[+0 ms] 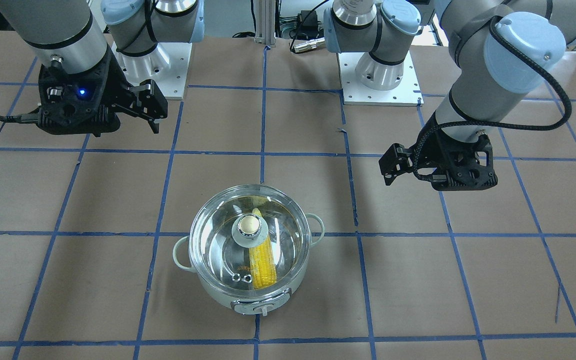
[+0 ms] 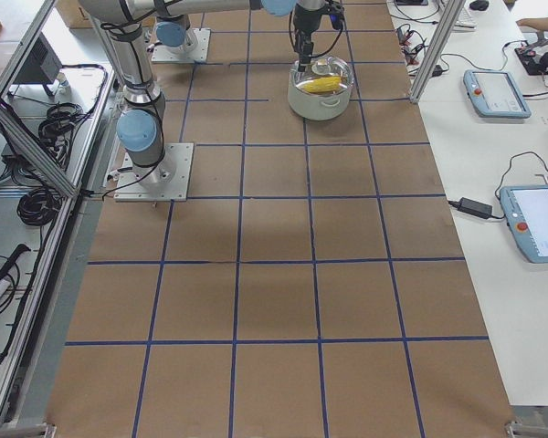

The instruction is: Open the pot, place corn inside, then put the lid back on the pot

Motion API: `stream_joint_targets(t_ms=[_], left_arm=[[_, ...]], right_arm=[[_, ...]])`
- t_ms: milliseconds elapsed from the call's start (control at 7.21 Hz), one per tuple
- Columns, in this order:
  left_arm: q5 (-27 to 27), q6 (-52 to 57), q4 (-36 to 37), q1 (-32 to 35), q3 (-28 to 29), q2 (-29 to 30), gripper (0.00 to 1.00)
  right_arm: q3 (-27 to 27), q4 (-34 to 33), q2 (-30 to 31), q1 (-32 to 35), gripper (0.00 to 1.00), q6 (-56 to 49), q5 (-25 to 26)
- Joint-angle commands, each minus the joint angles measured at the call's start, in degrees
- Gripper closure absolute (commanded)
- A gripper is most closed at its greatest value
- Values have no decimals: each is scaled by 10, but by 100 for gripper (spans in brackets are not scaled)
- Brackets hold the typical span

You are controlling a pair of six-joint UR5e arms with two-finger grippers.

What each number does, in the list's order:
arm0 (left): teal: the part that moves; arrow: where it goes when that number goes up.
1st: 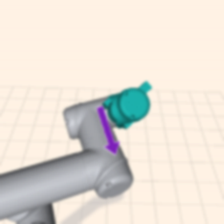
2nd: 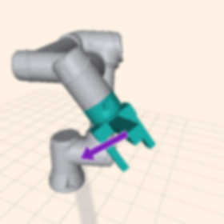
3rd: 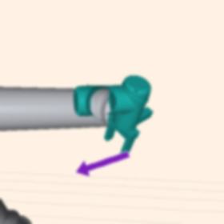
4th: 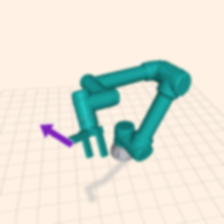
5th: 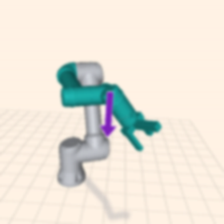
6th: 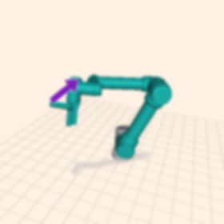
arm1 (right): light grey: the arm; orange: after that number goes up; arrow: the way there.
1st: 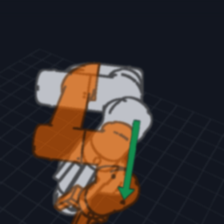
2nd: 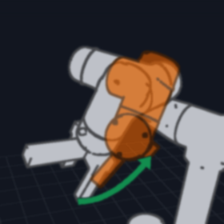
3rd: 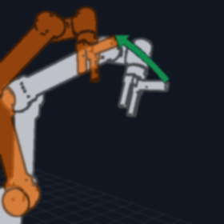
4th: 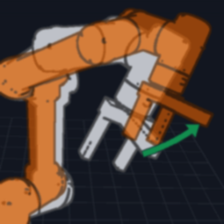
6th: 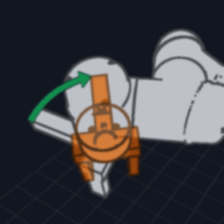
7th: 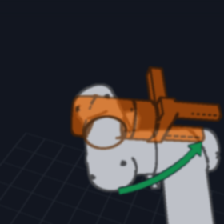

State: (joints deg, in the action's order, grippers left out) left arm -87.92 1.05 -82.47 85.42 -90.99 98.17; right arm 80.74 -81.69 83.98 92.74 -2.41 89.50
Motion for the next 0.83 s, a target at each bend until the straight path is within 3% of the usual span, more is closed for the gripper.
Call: stream_joint_targets(t_ms=[0, 693], left_arm=[[0, 0, 0, -1, 2, 1, 0], [-1, 12, -1, -1, 1, 1, 0]], right_arm=[[1, 0, 0, 0, 0, -1, 1], [4, 0, 1, 0, 0, 0, -1]])
